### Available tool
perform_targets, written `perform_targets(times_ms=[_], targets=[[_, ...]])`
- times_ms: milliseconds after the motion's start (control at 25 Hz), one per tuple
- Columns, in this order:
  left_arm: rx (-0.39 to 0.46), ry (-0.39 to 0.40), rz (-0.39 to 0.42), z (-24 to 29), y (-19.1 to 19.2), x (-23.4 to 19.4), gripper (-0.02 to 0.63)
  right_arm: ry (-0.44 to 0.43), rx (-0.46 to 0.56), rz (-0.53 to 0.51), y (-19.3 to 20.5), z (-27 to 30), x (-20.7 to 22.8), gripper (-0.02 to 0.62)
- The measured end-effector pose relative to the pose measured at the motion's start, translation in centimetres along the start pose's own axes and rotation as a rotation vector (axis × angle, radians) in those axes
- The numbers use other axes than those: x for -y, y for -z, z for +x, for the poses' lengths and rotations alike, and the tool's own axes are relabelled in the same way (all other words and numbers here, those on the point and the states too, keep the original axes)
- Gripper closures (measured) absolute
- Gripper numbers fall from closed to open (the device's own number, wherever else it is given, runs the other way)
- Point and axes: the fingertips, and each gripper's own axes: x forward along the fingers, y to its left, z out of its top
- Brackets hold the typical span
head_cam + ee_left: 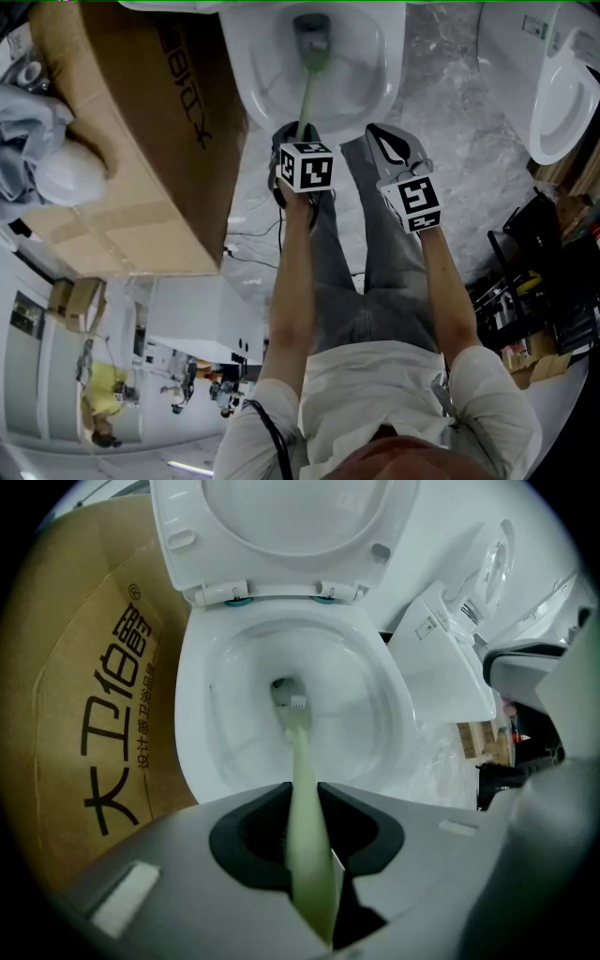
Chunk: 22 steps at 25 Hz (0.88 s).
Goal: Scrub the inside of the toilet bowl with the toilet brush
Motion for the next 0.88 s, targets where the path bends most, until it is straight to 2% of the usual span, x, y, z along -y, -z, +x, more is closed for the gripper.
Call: perform_targets(times_ms=[880], targets=[[-0.023,-0.059,-0.003,5.9,-4.9,-2.1,0.502,-0.015,-0.004,-0.006,-0.2,0.5,2.7,0.594]])
